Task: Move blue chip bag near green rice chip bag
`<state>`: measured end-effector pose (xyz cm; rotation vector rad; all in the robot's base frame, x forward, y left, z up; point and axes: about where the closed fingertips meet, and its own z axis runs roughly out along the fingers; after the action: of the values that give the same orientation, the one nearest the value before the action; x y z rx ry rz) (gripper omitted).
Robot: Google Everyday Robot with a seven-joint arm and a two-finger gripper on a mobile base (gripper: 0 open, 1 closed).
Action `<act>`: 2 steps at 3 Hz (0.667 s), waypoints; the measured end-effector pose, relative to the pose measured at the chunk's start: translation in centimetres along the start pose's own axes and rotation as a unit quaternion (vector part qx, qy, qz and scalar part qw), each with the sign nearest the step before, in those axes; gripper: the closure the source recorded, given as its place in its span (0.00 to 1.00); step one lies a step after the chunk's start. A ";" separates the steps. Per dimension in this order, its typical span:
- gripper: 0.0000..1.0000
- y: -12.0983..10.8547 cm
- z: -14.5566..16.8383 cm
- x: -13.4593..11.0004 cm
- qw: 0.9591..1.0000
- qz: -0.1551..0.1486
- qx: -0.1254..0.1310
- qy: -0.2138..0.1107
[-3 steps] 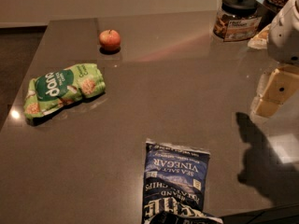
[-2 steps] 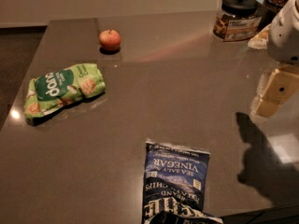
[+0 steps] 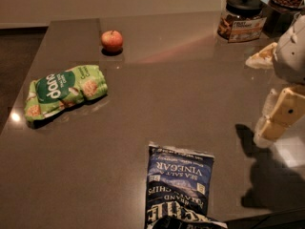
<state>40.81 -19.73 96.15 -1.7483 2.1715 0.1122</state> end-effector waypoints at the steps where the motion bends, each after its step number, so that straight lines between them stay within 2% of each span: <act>1: 0.00 5.9 1.0 -2.5 0.996 -0.017 -0.051 -0.078; 2: 0.00 11.5 2.2 -5.9 0.987 -0.042 -0.090 -0.126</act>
Offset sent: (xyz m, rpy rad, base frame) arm -0.1295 0.1154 -0.0247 0.3556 0.1383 0.2362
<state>31.34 -10.94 94.17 -1.8075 1.9534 0.4936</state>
